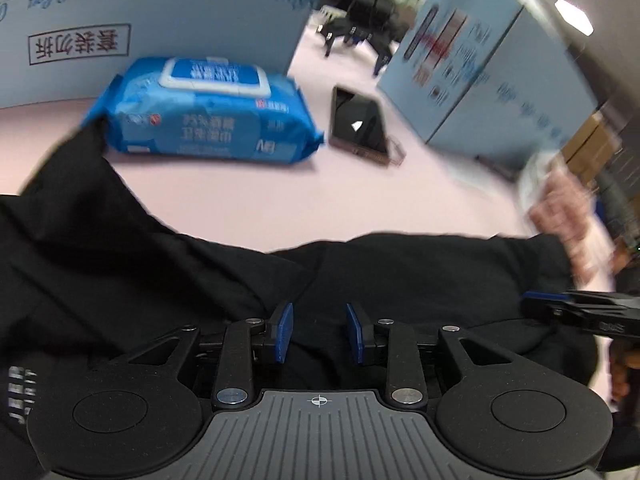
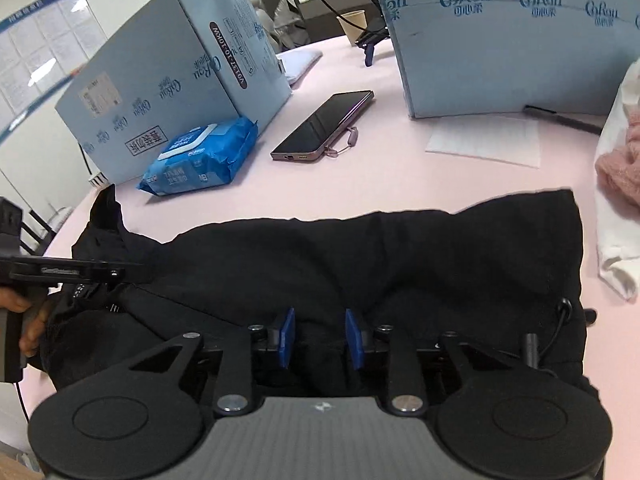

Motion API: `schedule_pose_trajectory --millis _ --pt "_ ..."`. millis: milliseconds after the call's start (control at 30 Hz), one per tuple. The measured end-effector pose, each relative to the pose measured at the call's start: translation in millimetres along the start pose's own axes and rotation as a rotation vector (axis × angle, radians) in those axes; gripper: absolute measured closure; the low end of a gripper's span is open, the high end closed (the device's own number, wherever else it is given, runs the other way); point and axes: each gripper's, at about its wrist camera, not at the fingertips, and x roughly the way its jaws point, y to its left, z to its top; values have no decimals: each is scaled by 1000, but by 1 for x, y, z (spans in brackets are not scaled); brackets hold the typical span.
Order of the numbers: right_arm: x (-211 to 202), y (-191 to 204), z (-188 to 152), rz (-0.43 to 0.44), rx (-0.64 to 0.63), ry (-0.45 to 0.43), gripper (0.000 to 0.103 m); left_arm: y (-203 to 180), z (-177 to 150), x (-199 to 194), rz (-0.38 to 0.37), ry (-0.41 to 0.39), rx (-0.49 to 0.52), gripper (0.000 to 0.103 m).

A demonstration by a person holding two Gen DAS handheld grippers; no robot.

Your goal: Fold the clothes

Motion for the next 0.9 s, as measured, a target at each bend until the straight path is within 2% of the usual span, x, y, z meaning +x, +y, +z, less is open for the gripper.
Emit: schedule_pose_trajectory --millis 100,200,300,367,400,500,600,733,833,867,900 --pt "-16 17 5 -39 72 -61 62 23 1 -32 -19 -34 45 73" --pt "-24 49 12 -8 93 -134 60 54 6 -52 -20 -74 30 71" --pt "-15 90 25 87 100 -187 52 100 18 -60 6 -99 -68 71" --pt "5 122 44 172 96 -193 49 121 22 -56 9 -96 -134 70" --pt "13 133 51 193 89 -189 43 129 23 -52 21 -85 -162 70" --pt "53 176 81 268 46 -128 36 148 18 -37 50 -36 -246 70" --pt "100 216 108 330 10 -42 28 164 3 -29 12 -47 -319 70" --pt "162 251 126 254 -35 73 26 171 -5 -27 -30 -70 -360 70" --pt "201 269 132 255 -87 161 36 174 -9 -26 -45 -85 -366 70" --pt "209 273 131 260 -106 177 51 174 -10 -27 -46 -88 -370 70" --pt "213 276 129 275 -114 188 78 174 -10 -27 -48 -91 -375 70"
